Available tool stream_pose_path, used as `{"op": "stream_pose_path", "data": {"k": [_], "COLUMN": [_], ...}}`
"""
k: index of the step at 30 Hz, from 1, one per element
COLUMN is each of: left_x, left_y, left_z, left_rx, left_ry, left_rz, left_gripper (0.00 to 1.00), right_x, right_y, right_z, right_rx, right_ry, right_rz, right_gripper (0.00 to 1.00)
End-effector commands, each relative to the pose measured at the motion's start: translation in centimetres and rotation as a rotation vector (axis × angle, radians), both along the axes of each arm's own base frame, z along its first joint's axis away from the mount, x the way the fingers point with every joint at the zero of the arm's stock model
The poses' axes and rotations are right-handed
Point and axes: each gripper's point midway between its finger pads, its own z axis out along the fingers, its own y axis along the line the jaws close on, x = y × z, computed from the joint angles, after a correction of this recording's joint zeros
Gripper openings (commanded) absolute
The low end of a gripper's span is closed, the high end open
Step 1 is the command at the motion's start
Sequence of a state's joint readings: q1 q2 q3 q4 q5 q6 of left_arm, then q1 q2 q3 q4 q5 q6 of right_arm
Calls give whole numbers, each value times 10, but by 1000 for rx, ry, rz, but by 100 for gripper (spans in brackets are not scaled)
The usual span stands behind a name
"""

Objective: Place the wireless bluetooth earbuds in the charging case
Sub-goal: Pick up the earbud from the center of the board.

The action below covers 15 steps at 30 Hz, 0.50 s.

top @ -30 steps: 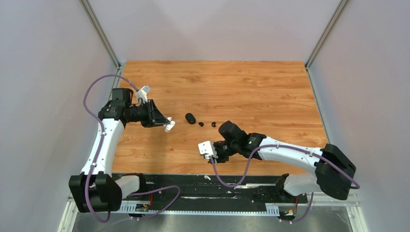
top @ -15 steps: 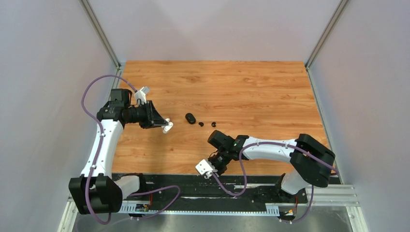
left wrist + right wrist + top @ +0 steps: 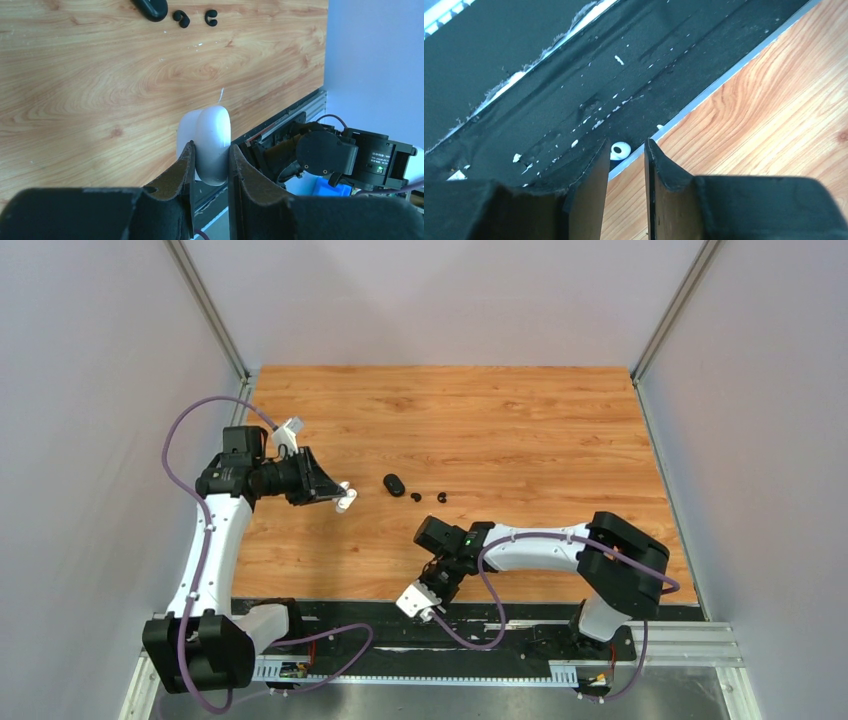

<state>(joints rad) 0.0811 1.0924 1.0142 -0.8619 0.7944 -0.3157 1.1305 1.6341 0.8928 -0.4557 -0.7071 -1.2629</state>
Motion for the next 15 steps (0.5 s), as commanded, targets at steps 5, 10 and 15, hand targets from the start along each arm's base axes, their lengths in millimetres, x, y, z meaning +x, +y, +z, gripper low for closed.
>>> {"op": "stream_pose_path", "data": {"k": [5, 10, 15], "left_x": [-1, -3, -6], "left_y": [-1, 1, 1], "left_z": [10, 10, 8], "left_rx": [-28, -37, -47], "left_ry": [-49, -49, -42], "left_rz": [6, 21, 31], "left_gripper": [0, 0, 0], "right_x": [-7, -4, 3], "right_y": [-8, -7, -1], "right_z": [-7, -16, -21], "right_rx": [-35, -66, -76], "right_ry": [-46, -75, -102], "right_rz": [109, 111, 101], "right_gripper": [32, 31, 30]}}
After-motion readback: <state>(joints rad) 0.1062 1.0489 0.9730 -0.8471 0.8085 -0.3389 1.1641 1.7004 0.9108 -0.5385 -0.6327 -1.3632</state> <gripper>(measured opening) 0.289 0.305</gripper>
